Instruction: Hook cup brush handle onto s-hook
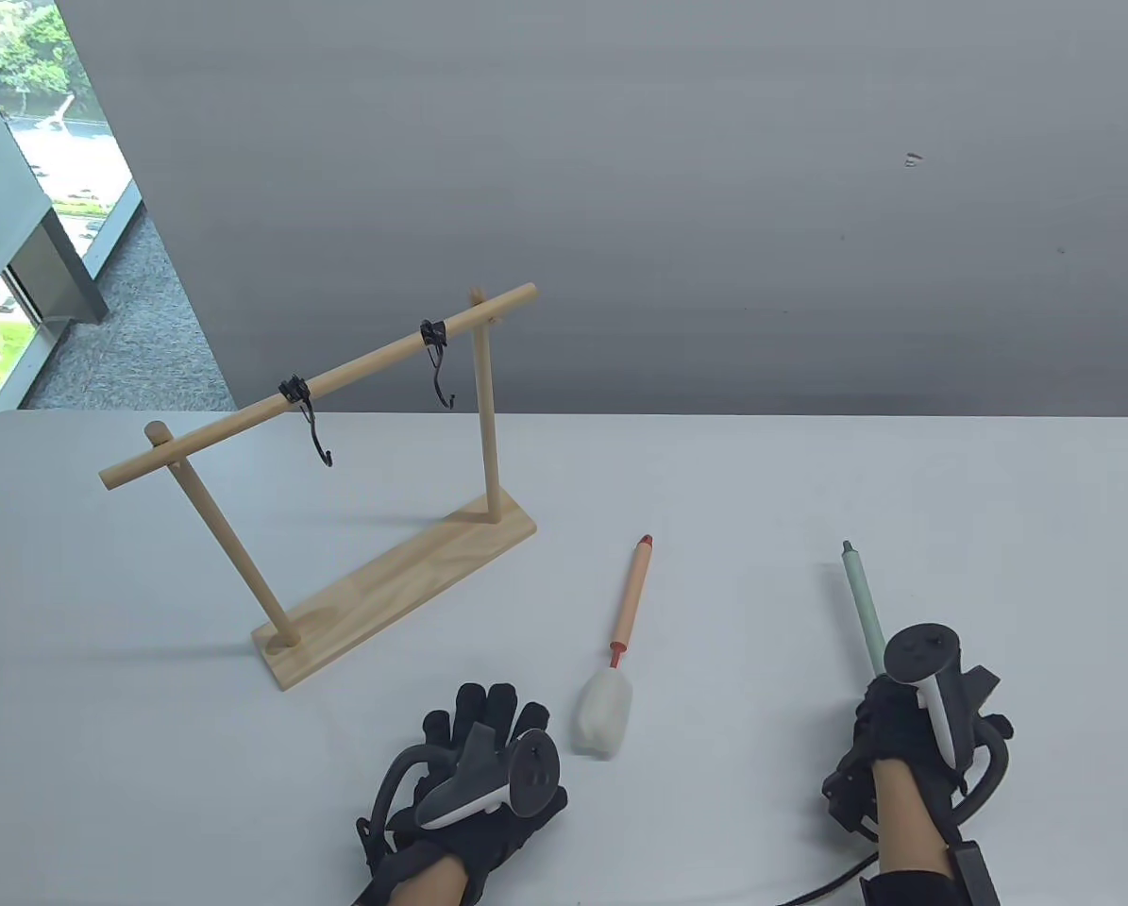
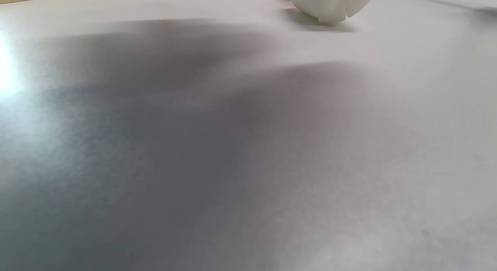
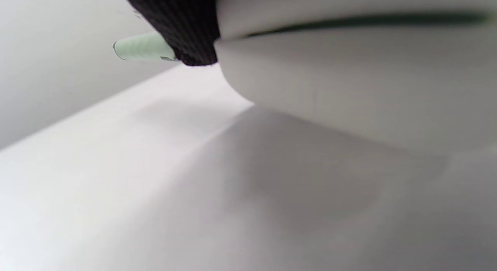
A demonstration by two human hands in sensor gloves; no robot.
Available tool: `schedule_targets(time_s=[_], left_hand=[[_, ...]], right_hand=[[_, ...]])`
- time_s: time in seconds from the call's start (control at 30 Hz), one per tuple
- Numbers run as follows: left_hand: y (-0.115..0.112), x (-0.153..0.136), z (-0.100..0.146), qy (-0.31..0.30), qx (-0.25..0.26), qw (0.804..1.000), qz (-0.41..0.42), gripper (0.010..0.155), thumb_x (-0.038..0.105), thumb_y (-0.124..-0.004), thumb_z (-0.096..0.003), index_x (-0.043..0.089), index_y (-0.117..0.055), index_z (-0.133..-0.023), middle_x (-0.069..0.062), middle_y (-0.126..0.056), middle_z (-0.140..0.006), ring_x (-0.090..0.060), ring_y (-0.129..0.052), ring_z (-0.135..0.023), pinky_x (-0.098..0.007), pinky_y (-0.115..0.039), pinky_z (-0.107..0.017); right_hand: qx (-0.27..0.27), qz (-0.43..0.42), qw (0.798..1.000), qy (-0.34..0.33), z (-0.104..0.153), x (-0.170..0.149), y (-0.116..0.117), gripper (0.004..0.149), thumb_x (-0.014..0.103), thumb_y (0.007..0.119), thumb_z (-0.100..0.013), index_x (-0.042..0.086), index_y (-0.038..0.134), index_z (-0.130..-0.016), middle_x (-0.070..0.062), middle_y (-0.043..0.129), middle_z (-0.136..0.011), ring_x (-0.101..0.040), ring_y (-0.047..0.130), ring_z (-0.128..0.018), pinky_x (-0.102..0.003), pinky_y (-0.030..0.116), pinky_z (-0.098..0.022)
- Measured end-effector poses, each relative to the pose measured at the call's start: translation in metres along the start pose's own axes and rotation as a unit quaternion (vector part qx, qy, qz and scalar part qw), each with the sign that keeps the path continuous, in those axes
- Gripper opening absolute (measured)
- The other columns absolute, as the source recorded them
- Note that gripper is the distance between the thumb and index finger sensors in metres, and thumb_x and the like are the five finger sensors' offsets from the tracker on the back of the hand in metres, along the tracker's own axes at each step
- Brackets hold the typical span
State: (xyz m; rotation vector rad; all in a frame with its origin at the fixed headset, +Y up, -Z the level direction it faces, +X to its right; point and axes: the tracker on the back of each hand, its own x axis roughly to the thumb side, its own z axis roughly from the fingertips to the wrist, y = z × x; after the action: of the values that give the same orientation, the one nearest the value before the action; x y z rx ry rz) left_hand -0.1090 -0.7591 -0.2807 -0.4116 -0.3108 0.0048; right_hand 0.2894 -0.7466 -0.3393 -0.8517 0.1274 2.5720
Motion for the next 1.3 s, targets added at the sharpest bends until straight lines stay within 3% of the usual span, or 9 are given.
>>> schedule_targets(time_s=[0.2,0.3,0.4,0.5,0.57,0.8,0.9,1.17,1.3], left_hand=[[0.026,-0.004,0.005,0.059,0.064,0.990,0.108,0.079,0.067,-0.044,-0.0465,0.024,-0.024,-0.110,-0.018,-0.030,-0.117,-0.048,-0.035,-0.108,-0.067,-0.038,-0.072],[0.041,-0.003,0.006,0.058,0.120,0.969,0.207,0.077,0.066,-0.047,-0.0476,0.023,-0.032,-0.110,-0.018,-0.040,-0.117,-0.048,-0.045,-0.107,-0.067,-0.041,-0.072],[0.053,-0.001,0.003,0.040,0.130,0.932,0.336,0.074,0.062,-0.051,-0.0488,0.021,-0.039,-0.109,-0.017,-0.048,-0.115,-0.048,-0.052,-0.105,-0.066,-0.043,-0.071],[0.055,-0.001,-0.003,0.010,0.148,0.875,0.460,0.074,0.061,-0.056,-0.0487,0.019,-0.043,-0.108,-0.017,-0.053,-0.113,-0.047,-0.057,-0.103,-0.066,-0.043,-0.071],[0.050,-0.004,-0.006,0.007,0.160,0.861,0.482,0.073,0.062,-0.057,-0.0479,0.020,-0.047,-0.107,-0.016,-0.056,-0.111,-0.046,-0.060,-0.102,-0.066,-0.044,-0.071],[0.033,-0.012,-0.001,-0.001,0.177,0.838,0.517,0.073,0.065,-0.059,-0.0468,0.020,-0.055,-0.104,-0.016,-0.063,-0.108,-0.046,-0.065,-0.099,-0.066,-0.045,-0.069],[0.031,-0.013,0.003,0.039,0.188,0.845,0.500,0.070,0.068,-0.062,-0.0445,0.021,-0.066,-0.096,-0.014,-0.070,-0.104,-0.045,-0.072,-0.095,-0.066,-0.049,-0.069],[0.026,-0.003,-0.002,0.011,0.158,0.835,0.527,0.067,0.067,-0.063,-0.0454,0.022,-0.065,-0.095,-0.014,-0.067,-0.105,-0.044,-0.070,-0.096,-0.066,-0.047,-0.069],[0.023,0.000,0.000,0.027,0.169,0.834,0.524,0.057,0.061,-0.063,-0.0472,0.024,-0.069,-0.090,-0.013,-0.070,-0.103,-0.043,-0.072,-0.095,-0.066,-0.048,-0.068]], right_hand=[[-0.007,-0.025,0.980,-0.195,0.041,0.055,0.001,0.045,0.026,0.072,-0.052,-0.006,0.077,-0.083,-0.029,0.048,-0.105,-0.057,0.035,-0.099,-0.074,0.027,-0.062],[0.003,-0.017,0.966,-0.258,0.065,0.081,0.005,0.044,0.028,0.071,-0.052,-0.004,0.077,-0.082,-0.029,0.050,-0.104,-0.058,0.038,-0.098,-0.073,0.031,-0.061],[0.006,-0.025,0.951,-0.307,0.092,0.106,0.010,0.045,0.028,0.071,-0.052,-0.004,0.077,-0.083,-0.029,0.050,-0.104,-0.058,0.040,-0.097,-0.073,0.033,-0.060],[0.022,-0.027,0.936,-0.349,0.120,0.128,0.019,0.045,0.029,0.070,-0.053,-0.003,0.076,-0.083,-0.029,0.050,-0.104,-0.058,0.040,-0.097,-0.073,0.035,-0.061],[0.022,-0.021,0.928,-0.372,0.135,0.137,0.025,0.045,0.030,0.070,-0.053,-0.002,0.076,-0.083,-0.028,0.050,-0.104,-0.057,0.041,-0.097,-0.073,0.036,-0.060],[0.007,-0.013,0.906,-0.423,0.170,0.145,0.047,0.045,0.030,0.069,-0.053,-0.002,0.076,-0.083,-0.028,0.051,-0.104,-0.057,0.043,-0.096,-0.073,0.037,-0.060],[-0.027,0.027,0.898,-0.439,0.179,0.144,0.050,0.045,0.030,0.070,-0.053,-0.002,0.075,-0.083,-0.028,0.051,-0.104,-0.057,0.043,-0.097,-0.073,0.036,-0.061],[-0.053,0.053,0.882,-0.466,0.190,0.144,0.054,0.045,0.030,0.070,-0.052,-0.002,0.075,-0.083,-0.027,0.053,-0.104,-0.057,0.045,-0.097,-0.073,0.036,-0.061],[-0.064,0.068,0.871,-0.483,0.197,0.145,0.059,0.045,0.030,0.070,-0.052,-0.003,0.076,-0.082,-0.027,0.055,-0.103,-0.056,0.047,-0.097,-0.072,0.037,-0.061]])
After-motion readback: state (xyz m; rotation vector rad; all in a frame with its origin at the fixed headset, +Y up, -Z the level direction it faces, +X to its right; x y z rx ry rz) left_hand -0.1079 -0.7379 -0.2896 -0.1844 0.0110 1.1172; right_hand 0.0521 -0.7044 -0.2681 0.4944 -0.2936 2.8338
